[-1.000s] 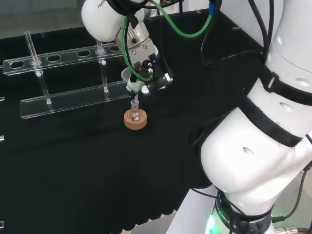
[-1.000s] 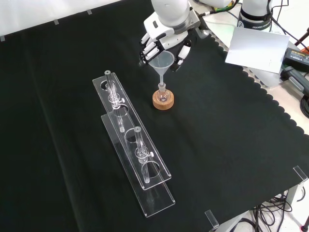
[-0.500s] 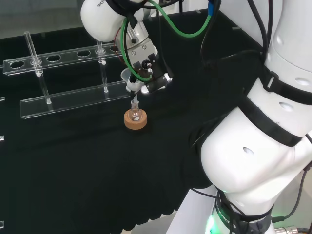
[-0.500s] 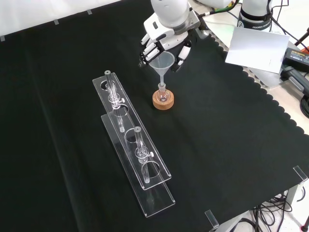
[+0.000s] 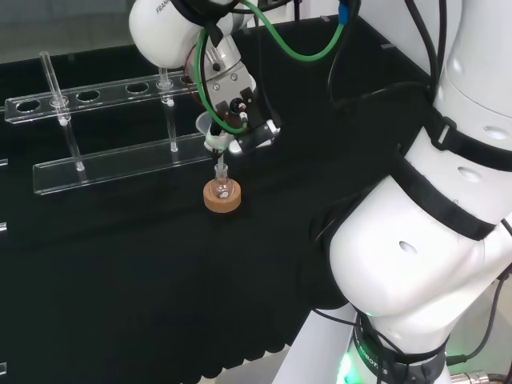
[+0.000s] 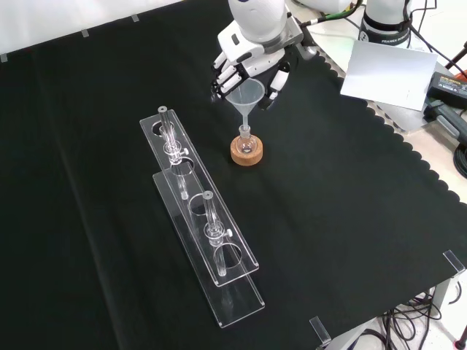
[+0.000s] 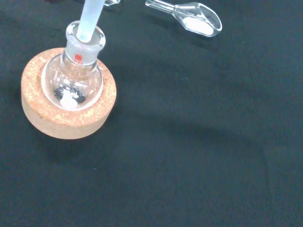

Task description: Place the funnel on the round-bottom flask.

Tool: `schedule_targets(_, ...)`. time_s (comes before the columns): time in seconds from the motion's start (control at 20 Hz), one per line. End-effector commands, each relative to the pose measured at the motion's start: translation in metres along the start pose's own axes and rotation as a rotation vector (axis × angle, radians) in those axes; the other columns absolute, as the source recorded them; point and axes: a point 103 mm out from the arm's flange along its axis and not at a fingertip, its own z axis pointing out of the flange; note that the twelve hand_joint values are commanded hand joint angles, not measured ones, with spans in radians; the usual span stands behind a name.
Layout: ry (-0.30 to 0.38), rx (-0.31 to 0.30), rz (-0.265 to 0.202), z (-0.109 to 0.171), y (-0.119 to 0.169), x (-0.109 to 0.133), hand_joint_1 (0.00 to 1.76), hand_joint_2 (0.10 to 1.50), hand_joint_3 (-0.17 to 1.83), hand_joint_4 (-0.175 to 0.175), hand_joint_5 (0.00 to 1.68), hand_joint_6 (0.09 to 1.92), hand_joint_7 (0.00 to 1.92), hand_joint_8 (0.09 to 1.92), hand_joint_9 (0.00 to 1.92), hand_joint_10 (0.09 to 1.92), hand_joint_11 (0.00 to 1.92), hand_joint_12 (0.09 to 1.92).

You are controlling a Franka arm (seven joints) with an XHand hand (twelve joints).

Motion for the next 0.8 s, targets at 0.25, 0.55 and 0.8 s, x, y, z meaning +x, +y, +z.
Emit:
schedule_targets(0.25,-0.001,0.016,-0.003,0.006,0.003,0.003,0.8,1.12,-0.17,-0.006,0.53,0.09,0.54,0.66,0.82,0.47,0.56,1.32)
schedule_targets(0.55,-0.026,0.015,-0.016,0.009,0.006,0.003,0.8,1.12,-0.17,-0.006,0.53,0.09,0.54,0.66,0.82,0.48,0.55,1.32)
schedule_targets(0.8,-0.036,0.022,-0.025,0.015,0.008,0.009,0.8,1.12,-0.17,-0.006,0.53,0.09,0.54,0.66,0.82,0.48,0.55,1.32)
